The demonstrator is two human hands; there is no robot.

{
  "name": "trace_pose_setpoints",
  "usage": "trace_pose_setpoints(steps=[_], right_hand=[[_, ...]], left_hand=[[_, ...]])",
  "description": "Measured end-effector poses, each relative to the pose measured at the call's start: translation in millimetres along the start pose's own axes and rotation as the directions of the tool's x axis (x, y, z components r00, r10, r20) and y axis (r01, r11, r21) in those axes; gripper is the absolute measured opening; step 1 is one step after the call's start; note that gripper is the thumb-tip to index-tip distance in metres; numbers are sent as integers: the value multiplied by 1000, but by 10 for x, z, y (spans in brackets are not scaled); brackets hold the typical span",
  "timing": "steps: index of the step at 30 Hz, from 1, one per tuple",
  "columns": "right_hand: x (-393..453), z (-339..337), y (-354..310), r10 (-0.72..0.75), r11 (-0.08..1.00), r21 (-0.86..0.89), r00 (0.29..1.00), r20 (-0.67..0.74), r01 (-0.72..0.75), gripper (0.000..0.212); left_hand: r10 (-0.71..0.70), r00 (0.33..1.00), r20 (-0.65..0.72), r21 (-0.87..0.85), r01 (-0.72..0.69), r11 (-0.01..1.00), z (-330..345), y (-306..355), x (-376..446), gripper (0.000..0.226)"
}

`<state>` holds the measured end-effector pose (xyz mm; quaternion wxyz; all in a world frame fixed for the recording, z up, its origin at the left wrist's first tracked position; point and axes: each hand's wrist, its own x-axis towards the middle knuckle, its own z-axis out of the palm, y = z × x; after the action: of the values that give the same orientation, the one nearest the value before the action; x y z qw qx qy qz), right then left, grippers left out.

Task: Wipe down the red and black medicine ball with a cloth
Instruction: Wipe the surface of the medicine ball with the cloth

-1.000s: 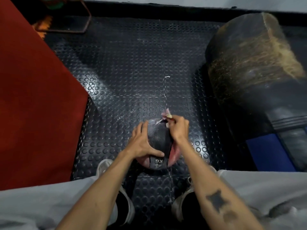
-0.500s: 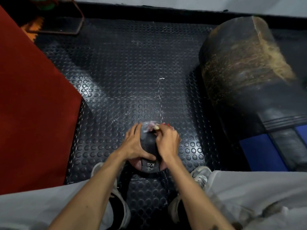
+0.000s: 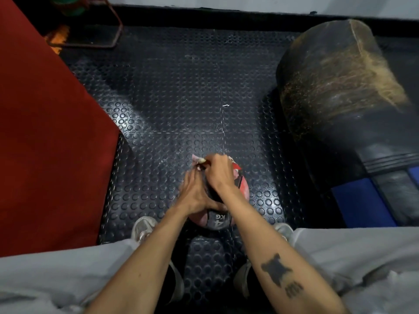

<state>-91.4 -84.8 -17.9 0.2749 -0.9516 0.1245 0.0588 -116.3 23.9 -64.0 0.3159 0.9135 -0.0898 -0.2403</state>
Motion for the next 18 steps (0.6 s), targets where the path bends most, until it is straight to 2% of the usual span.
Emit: trace_pose_setpoints(steps=[4,6,9,11,13,15,16,18], right_hand=[[-695,5,175,-147,979,127,986,-81,157,26],[-723,-14,192,-133,984,100,985,-111,144,22],[-441,-52,90,-66,993,91,988,-138,79,18],[-414,-57,72,-26,995,89,991,-134,38,16],[-574,-74,110,-65,996,60,993,-97,71,26],[-760,-113,147,-167,981,85,983,-77,174,36],[-791,-110,152,-194,972,116,977,-84,203,36],[-792,-57,101,-132,970,189,985,-115,152,29]], left_hand=[[23,996,82,37,-26,999,10,-68,-8,146],[0,998,58,21,-1,1000,77,-91,-98,145],[-199,977,-73,-164,185,969,123,10,-268,132],[-213,973,-92,-198,192,961,73,46,-259,124],[-119,992,-33,-158,113,981,-33,-53,-166,125],[-43,995,93,-108,53,993,-213,-186,-87,142],[-41,986,159,-133,63,989,-269,-244,-56,144],[-46,977,210,-247,98,964,-303,-240,-55,130]])
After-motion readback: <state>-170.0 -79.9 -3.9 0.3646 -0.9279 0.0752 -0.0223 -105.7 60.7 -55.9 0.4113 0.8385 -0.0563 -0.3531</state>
